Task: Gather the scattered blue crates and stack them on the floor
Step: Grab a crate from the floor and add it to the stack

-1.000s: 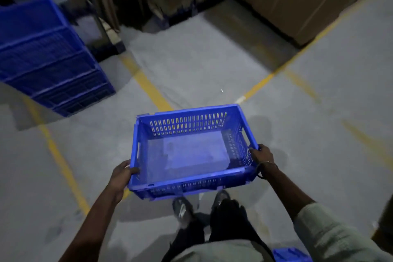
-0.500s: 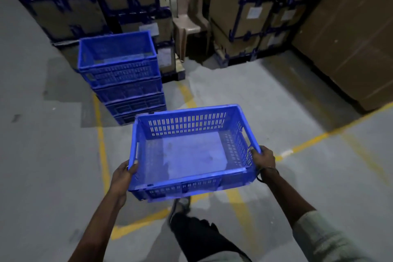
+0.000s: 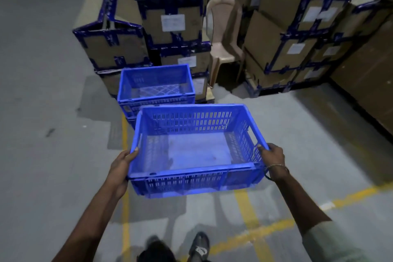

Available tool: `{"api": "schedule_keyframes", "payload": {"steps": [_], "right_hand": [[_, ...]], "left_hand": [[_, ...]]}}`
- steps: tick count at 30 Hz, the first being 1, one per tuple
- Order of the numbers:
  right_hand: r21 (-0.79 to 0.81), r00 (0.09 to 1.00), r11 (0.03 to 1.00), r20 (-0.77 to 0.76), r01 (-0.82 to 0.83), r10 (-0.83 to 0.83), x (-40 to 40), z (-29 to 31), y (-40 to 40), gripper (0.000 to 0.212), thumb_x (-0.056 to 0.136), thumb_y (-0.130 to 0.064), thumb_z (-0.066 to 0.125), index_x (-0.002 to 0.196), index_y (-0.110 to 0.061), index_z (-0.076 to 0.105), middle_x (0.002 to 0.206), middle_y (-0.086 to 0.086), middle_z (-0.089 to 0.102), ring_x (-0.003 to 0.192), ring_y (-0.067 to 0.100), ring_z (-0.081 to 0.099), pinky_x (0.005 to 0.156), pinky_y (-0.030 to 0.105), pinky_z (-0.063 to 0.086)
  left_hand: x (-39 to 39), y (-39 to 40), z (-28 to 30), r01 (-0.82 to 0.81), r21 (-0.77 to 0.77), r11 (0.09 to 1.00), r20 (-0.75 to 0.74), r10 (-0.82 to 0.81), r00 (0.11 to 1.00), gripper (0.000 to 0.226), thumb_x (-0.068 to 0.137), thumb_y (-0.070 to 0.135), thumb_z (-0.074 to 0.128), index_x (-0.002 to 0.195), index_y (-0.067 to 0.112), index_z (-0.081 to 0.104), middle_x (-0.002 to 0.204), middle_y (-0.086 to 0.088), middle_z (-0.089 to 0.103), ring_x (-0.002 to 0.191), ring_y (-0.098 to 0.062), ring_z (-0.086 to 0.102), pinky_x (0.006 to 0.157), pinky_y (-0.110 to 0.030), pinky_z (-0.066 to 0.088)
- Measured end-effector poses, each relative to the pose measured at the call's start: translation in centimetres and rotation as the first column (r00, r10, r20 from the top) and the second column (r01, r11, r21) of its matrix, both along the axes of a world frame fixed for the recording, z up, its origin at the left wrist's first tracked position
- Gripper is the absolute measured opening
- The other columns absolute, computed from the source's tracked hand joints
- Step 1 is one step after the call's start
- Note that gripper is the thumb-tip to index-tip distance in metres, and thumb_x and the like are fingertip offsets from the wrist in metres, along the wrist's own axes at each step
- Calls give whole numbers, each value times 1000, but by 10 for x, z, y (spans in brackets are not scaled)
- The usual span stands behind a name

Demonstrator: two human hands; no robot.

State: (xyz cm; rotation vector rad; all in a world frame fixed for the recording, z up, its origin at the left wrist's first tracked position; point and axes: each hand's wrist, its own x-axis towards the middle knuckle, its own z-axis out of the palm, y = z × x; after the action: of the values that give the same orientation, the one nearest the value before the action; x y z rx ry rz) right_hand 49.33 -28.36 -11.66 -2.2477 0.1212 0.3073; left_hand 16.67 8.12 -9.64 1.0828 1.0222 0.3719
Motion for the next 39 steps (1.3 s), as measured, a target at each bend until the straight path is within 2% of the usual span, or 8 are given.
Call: {"api": "schedule_keyframes", "payload": {"steps": [4, 10, 15, 18, 23, 31, 34, 39], "right_hand": [[14, 998, 1000, 58, 13, -13, 39, 12, 60, 28, 86, -37, 69, 102, -14, 75, 84, 11, 71, 85, 35, 67, 80, 42, 55], [34, 991, 999, 126, 34, -38, 76, 28, 159, 24, 87, -34, 70, 103, -16, 74, 82, 8, 69, 82, 31, 66, 77, 37, 51], [33, 987, 997, 147, 65, -70, 98, 35, 229, 26, 87, -39, 69, 106, -22, 74, 87, 7, 71, 85, 30, 67, 80, 36, 52], [43, 979, 996, 187, 75, -81, 111, 38, 273, 28, 88, -40, 68, 109, -23, 74, 91, 7, 72, 88, 29, 67, 82, 36, 51], [64, 980, 996, 183, 62, -72, 145, 36, 337, 30, 89, -41, 67, 111, -23, 74, 91, 4, 70, 92, 30, 66, 86, 39, 52], [58, 989, 998, 147, 3, -11, 233, 11, 428, 33, 89, -41, 67, 114, -21, 73, 87, 6, 67, 93, 36, 66, 83, 40, 52], [62, 992, 998, 126, -8, 0, 266, -1, 457, 32, 90, -42, 66, 113, -20, 73, 85, 7, 66, 88, 35, 64, 79, 36, 48], [63, 996, 998, 85, -31, 26, 302, -26, 496, 30, 92, -43, 64, 109, -20, 72, 82, 6, 64, 91, 37, 65, 80, 36, 47]], "left_hand": [[39, 65, 7, 26, -8, 1000, 56, -26, 998, 10, 101, 25, 67, 102, 16, 71, 103, -9, 77, 77, -17, 77, 62, -30, 62], [87, 164, -4, 73, -61, 995, 181, -61, 982, 14, 104, 19, 60, 109, 15, 72, 108, -9, 78, 83, -20, 79, 65, -34, 64], [108, 239, -20, 89, -120, 989, 172, -68, 983, 35, 103, 20, 63, 137, 11, 64, 129, -14, 73, 106, -35, 74, 77, -45, 64], [128, 283, -19, 74, -126, 989, 168, -53, 984, 36, 103, 18, 61, 138, 11, 63, 130, -13, 72, 108, -35, 72, 79, -47, 64], [160, 348, -27, 60, -147, 987, 179, -33, 983, 44, 102, 21, 64, 144, 12, 59, 140, -17, 66, 124, -44, 65, 101, -63, 54], [235, 411, -37, -24, -210, 977, 118, 50, 992, 39, 106, 19, 55, 144, 10, 61, 137, -19, 68, 123, -45, 65, 92, -57, 59], [260, 430, -43, -59, -184, 981, 111, 80, 991, 39, 106, 20, 56, 143, 7, 60, 141, -23, 64, 124, -47, 63, 91, -55, 59], [302, 456, -39, -93, -110, 990, 93, 104, 990, 33, 107, 19, 55, 136, 6, 63, 123, -19, 72, 92, -30, 77, 69, -41, 64]]}}
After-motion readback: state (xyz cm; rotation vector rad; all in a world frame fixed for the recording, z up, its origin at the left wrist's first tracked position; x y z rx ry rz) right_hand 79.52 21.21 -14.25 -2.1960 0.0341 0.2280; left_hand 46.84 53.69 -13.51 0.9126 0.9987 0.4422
